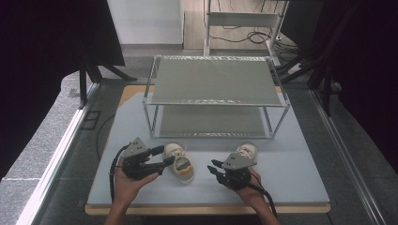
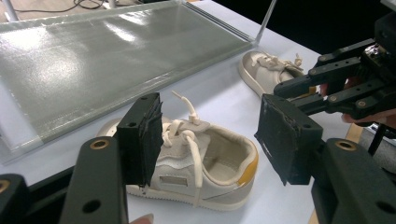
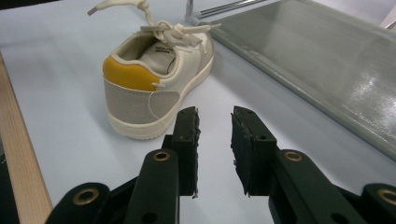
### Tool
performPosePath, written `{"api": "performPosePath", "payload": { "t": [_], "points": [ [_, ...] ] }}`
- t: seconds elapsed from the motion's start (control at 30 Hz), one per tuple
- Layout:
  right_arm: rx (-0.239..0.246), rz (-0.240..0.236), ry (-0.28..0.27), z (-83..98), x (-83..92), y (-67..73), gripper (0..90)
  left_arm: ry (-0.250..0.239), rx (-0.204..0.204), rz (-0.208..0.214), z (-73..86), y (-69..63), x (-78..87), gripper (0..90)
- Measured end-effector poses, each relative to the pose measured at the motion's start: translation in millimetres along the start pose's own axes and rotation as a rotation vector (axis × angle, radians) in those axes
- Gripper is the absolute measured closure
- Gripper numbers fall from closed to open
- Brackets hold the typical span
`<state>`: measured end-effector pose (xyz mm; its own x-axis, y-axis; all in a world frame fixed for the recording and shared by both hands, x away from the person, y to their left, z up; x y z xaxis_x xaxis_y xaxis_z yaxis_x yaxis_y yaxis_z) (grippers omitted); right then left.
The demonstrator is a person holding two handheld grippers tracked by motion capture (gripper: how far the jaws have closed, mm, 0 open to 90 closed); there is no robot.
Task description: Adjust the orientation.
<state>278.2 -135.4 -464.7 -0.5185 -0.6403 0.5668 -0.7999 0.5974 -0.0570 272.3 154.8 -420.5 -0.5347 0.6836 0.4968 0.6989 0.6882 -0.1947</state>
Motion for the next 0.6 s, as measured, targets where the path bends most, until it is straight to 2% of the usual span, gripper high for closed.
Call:
{"api": "performPosePath", "payload": {
  "t": [0.3,0.5,0.6],
  "points": [
    [0.019,-0.023,0.044,2.2,-14.1,10.8,75.3,0.006,0.003,0.001,0.9,2.0,-0.6,40.3],
    [0.067,-0.001,0.056,0.7,-17.6,21.0,81.5,0.002,0.001,0.0,0.2,1.1,0.8,40.3],
    [0.075,0.008,0.062,-1.6,-22.3,26.6,83.9,0.002,0.003,-0.001,0.3,1.6,1.1,40.3]
  ]
}}
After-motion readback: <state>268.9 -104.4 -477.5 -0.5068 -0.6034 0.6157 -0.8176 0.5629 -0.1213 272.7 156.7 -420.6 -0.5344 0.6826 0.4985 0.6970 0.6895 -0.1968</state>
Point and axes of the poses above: each handheld gripper's, and its own axes: x roughly backward along the jaws, z roughly out of its underside, y roughly to its left, the point moved 2 cm from there along -x, roughly forward along the jaws, and after that the axes turned 3 degrees about y, right-handed, at the moved point
